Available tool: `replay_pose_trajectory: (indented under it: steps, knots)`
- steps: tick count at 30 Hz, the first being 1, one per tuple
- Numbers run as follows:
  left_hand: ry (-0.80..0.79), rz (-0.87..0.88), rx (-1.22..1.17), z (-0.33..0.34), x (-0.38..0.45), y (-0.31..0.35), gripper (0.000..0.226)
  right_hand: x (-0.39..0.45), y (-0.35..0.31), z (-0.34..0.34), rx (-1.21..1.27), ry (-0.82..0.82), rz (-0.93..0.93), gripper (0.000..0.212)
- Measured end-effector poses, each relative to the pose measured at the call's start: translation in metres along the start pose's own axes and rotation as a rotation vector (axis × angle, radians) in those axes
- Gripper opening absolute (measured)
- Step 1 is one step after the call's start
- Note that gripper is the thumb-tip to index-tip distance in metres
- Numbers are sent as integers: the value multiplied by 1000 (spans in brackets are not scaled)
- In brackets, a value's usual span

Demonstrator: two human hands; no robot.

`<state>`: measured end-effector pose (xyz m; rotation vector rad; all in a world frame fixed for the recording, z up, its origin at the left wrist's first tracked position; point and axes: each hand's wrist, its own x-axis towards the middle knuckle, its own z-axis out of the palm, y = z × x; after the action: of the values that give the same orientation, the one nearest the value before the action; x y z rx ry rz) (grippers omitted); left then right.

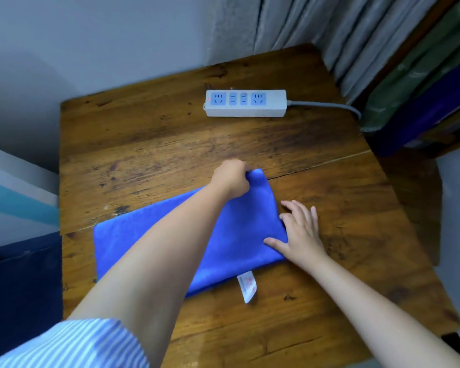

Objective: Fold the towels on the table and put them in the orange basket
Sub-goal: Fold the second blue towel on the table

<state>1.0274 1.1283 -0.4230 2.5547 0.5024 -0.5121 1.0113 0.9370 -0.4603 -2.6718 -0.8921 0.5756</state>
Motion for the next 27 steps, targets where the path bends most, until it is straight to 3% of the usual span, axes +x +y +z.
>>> replay_pose_trajectory:
  steps: [5, 13, 15, 20, 23, 27]
  knots:
    - [210, -37, -95, -6, 5, -7, 27, 11, -4, -9, 66, 166, 119, 51]
    - [251, -75, -321, -22, -7, -25, 27, 9, -18, -15, 310, 158, 213, 21]
    - [277, -110, -420, -31, -14, -33, 29, 5, -28, -25, 429, 237, 133, 7]
    - [149, -113, -754, -61, -58, -78, 27, -21, -68, -36, 409, 426, -222, 9]
    - [72, -165, -751, -70, -89, -110, 36, -32, -96, -20, 354, 408, -396, 16]
    - [-47, -353, -1110, -74, -127, -159, 30, -44, -152, 18, 418, 296, -474, 20]
